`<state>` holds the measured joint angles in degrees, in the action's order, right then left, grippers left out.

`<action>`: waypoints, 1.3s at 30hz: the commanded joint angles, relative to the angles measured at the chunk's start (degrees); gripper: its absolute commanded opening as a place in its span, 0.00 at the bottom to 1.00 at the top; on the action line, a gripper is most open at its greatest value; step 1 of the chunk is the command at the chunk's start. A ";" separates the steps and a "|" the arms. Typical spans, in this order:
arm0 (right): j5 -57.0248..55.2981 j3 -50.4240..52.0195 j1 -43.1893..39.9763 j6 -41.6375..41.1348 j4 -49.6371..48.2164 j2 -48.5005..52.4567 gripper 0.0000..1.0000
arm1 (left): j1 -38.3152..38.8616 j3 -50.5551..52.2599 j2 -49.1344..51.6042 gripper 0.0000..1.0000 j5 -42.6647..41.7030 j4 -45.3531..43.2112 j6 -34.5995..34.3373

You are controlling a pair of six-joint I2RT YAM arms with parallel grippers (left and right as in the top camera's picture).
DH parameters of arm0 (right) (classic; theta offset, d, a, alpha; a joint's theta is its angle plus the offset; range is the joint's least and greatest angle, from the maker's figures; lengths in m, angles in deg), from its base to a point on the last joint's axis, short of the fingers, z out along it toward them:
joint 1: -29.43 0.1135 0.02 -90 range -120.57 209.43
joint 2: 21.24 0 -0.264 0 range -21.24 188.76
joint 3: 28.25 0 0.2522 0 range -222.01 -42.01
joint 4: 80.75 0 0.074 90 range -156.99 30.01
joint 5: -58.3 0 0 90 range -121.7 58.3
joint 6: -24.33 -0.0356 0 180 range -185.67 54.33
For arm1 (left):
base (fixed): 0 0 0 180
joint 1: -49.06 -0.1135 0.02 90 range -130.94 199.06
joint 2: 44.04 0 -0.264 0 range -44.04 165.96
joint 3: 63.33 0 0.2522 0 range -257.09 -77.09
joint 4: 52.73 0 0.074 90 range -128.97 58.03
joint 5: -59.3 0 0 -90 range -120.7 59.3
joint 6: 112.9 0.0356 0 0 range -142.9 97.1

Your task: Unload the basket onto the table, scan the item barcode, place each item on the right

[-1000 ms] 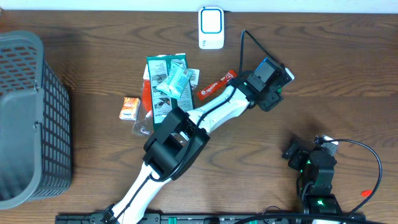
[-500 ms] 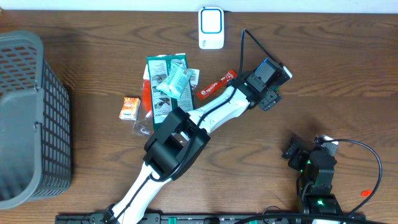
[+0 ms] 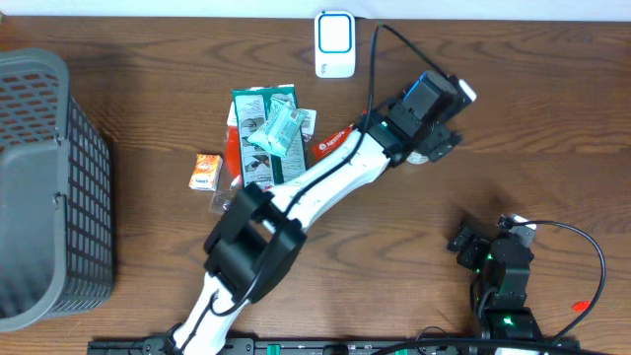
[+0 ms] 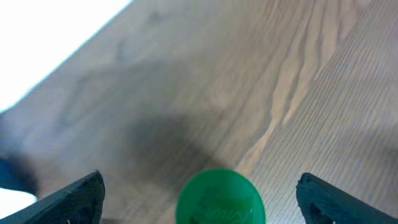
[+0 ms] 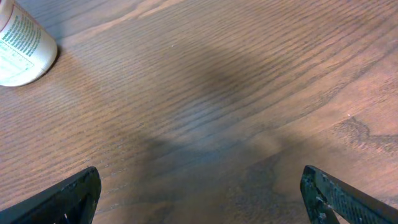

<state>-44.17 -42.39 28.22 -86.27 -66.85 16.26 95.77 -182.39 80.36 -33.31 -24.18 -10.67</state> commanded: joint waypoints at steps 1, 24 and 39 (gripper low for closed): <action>-0.96 0.07 0.13 -0.59 -0.22 0.02 0.99 | -0.02 -0.39 -3.15 0.98 0.50 0.20 -0.09; 51.58 0.04 0.13 -6.93 -41.79 0.02 0.99 | -29.77 -0.37 -31.80 0.98 13.00 19.37 -11.30; 53.24 -3.43 0.11 -22.95 -35.76 0.09 0.99 | -52.17 -0.37 -37.09 0.98 -16.17 29.31 -14.84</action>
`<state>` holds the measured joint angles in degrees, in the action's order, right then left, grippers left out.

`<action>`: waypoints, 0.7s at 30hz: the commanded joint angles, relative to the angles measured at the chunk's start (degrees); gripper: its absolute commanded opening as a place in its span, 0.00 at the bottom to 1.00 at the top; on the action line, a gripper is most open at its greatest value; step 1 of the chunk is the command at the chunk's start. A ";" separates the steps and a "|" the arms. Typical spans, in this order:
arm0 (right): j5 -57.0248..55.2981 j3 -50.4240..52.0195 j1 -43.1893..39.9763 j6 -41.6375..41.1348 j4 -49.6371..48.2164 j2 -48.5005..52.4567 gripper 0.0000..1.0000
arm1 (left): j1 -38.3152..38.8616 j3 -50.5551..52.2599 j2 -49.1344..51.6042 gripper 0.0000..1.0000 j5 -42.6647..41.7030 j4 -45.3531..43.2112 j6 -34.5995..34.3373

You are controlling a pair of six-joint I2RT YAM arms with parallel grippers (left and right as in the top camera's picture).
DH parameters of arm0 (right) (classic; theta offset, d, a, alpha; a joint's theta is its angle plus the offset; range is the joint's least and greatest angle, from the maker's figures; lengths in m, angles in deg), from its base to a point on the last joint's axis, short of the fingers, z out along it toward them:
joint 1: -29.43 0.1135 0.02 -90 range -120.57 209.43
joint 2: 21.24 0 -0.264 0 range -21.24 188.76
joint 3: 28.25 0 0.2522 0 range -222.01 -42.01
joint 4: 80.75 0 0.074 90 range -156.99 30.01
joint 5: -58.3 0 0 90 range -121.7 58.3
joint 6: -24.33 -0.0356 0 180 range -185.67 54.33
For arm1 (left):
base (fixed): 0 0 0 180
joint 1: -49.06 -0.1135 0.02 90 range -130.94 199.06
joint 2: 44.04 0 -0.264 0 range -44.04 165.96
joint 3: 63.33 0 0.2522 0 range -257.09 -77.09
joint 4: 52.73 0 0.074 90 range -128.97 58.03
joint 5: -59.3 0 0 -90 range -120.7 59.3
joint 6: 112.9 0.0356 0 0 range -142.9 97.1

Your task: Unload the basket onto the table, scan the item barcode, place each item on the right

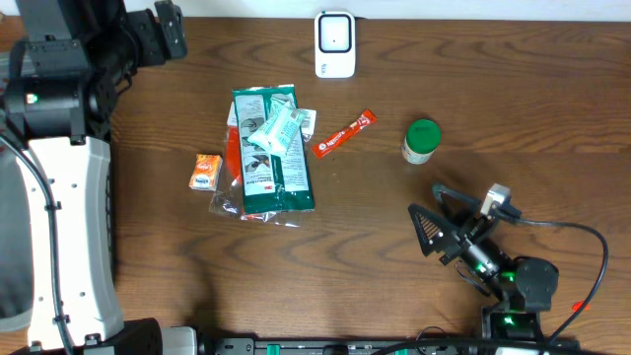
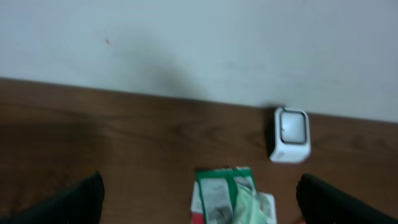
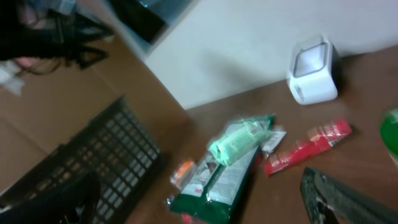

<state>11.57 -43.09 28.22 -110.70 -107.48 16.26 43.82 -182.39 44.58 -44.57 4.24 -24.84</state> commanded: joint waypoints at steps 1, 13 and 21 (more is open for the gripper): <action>-3.63 -4.92 0.11 5.38 12.11 0.28 0.99 | -0.22 -0.37 -1.29 0.98 -4.92 1.33 -0.55; -28.72 -40.41 0.17 39.15 64.61 19.34 0.99 | -0.22 0.15 -1.16 0.98 -0.42 3.04 -0.22; -31.41 -51.17 0.61 44.19 68.94 41.55 0.99 | -0.15 3.13 2.40 0.98 1.51 3.32 4.66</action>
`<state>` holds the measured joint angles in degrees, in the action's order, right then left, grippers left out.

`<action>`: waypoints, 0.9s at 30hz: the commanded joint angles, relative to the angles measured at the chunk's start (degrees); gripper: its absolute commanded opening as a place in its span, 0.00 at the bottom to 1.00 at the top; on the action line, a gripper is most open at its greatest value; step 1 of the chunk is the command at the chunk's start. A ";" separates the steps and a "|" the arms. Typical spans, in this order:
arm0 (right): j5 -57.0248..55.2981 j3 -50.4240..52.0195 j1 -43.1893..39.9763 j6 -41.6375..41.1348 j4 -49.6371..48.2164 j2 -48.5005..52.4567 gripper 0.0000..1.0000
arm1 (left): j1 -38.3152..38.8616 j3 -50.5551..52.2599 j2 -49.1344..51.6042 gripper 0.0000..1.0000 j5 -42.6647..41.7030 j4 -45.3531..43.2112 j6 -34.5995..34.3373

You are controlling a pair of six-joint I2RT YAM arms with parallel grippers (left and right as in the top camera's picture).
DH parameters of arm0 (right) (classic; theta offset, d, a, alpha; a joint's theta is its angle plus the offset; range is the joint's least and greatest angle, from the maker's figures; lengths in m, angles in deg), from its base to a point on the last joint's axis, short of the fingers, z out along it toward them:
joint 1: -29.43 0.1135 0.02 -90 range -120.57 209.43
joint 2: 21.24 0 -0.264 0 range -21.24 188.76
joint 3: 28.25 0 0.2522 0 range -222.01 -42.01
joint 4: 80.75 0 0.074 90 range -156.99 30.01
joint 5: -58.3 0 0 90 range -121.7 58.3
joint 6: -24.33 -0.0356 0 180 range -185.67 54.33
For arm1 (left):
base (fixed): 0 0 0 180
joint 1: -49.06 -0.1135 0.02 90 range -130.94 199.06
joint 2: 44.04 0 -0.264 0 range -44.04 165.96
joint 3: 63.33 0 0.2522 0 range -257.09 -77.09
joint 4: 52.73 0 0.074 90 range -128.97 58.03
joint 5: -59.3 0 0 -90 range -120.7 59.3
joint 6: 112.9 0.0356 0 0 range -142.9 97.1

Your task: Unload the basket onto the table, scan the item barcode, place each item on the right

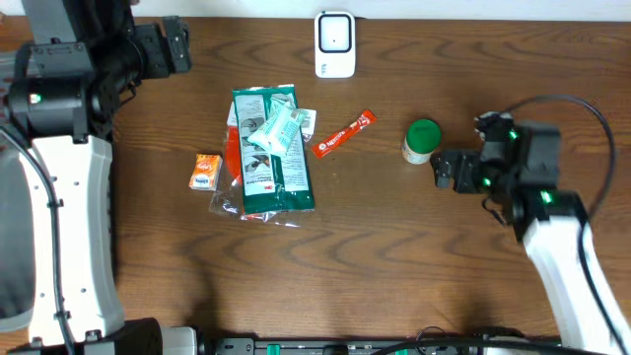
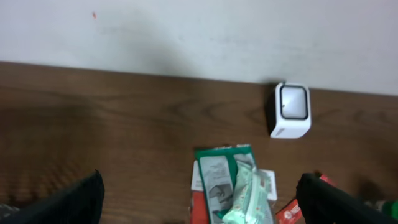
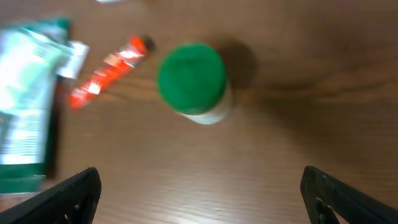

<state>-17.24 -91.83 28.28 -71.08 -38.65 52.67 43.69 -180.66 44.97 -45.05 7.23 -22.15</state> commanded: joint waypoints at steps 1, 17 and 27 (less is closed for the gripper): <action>-2.60 -3.34 0.92 5.38 -0.15 7.19 0.99 | -0.02 1.51 2.97 0.98 1.97 0.85 1.95; -7.76 -9.68 8.37 15.26 -5.25 23.06 0.99 | 2.62 1.53 14.73 0.98 1.99 3.93 0.70; -7.76 -9.68 8.37 17.31 -10.56 28.22 0.99 | 4.98 1.53 14.82 0.98 1.99 3.69 0.70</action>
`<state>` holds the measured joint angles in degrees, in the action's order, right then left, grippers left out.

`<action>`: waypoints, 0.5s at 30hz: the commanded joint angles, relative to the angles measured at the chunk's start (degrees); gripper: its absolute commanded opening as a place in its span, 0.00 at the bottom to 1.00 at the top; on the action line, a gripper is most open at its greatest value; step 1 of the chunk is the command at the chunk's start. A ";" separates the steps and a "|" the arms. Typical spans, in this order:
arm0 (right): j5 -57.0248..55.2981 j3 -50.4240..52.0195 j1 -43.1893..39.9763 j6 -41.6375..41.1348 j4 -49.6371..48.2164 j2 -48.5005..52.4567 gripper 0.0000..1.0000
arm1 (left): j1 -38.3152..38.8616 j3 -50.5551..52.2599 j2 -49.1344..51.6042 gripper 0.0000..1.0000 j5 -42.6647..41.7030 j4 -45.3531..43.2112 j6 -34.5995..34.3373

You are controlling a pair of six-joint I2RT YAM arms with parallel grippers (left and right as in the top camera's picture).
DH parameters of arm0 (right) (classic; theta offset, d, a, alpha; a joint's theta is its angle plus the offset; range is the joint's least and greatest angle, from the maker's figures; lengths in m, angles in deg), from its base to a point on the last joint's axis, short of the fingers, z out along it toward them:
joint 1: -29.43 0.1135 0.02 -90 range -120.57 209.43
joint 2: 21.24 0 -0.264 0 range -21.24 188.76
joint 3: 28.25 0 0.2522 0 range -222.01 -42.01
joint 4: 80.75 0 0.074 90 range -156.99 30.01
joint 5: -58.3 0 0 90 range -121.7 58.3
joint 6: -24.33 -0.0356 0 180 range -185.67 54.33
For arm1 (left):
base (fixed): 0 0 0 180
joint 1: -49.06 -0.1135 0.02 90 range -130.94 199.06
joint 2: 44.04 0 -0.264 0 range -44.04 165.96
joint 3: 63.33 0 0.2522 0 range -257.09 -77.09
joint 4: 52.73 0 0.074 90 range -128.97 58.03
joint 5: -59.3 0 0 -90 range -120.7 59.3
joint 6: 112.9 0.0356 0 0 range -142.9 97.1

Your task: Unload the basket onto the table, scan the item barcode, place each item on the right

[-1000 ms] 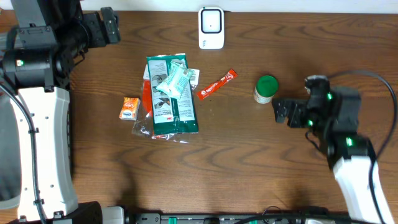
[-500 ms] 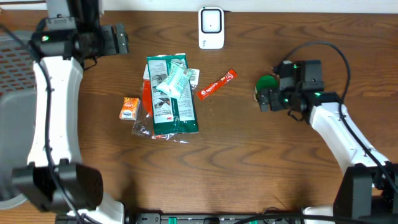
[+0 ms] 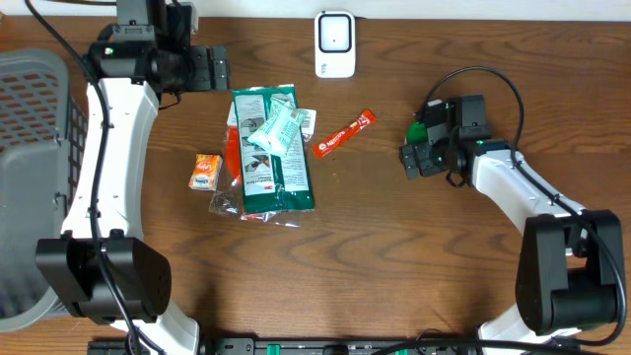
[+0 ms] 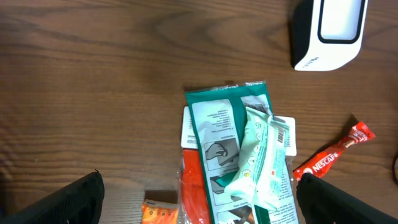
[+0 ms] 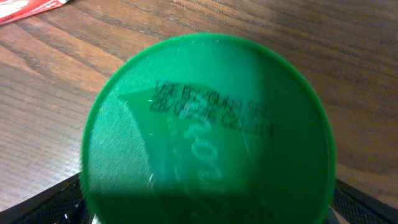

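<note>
A white bottle with a green cap (image 5: 208,124) stands on the wooden table, right of centre; in the overhead view only a sliver of the green cap (image 3: 418,129) shows. My right gripper (image 3: 415,156) is down over it, open, the cap filling the space between its fingers (image 5: 354,202). The white barcode scanner (image 3: 335,44) stands at the table's far edge, also seen as the scanner (image 4: 328,31) in the left wrist view. My left gripper (image 3: 215,69) hovers open and empty at the far left, above the packets.
Green wipes packets (image 3: 269,148) lie in a heap left of centre, with a red Nescafe stick (image 3: 345,133) to their right and a small orange box (image 3: 205,172) to their left. A grey basket (image 3: 39,177) stands at the left edge.
My right gripper was beside the bottle on its right and higher; now it sits over the cap, fingers on either side. My left gripper has moved right and lower, toward the packets.
At first my left arm reached across the table, its gripper over the green-capped bottle, while the right arm was low near the front edge. Then the left arm was at the far left and the bottle stood alone. The right gripper came beside the bottle, and now straddles it.
</note>
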<state>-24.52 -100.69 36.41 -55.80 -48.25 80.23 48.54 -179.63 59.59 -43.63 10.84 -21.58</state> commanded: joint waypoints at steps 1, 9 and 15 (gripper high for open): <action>-0.48 -0.83 0.24 2.14 -1.60 0.94 0.99 | 0.26 0.50 0.20 0.98 0.57 0.09 0.13; 0.63 -0.83 0.24 2.67 -5.07 3.56 0.68 | 1.49 0.90 0.22 0.98 0.57 0.13 0.11; 0.61 -1.11 0.24 2.38 -5.27 3.76 0.43 | 2.45 0.98 0.22 0.98 0.57 0.11 0.11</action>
<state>-23.75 -101.10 36.41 -53.52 -53.62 83.07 50.62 -179.52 59.59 -43.63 10.88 -21.58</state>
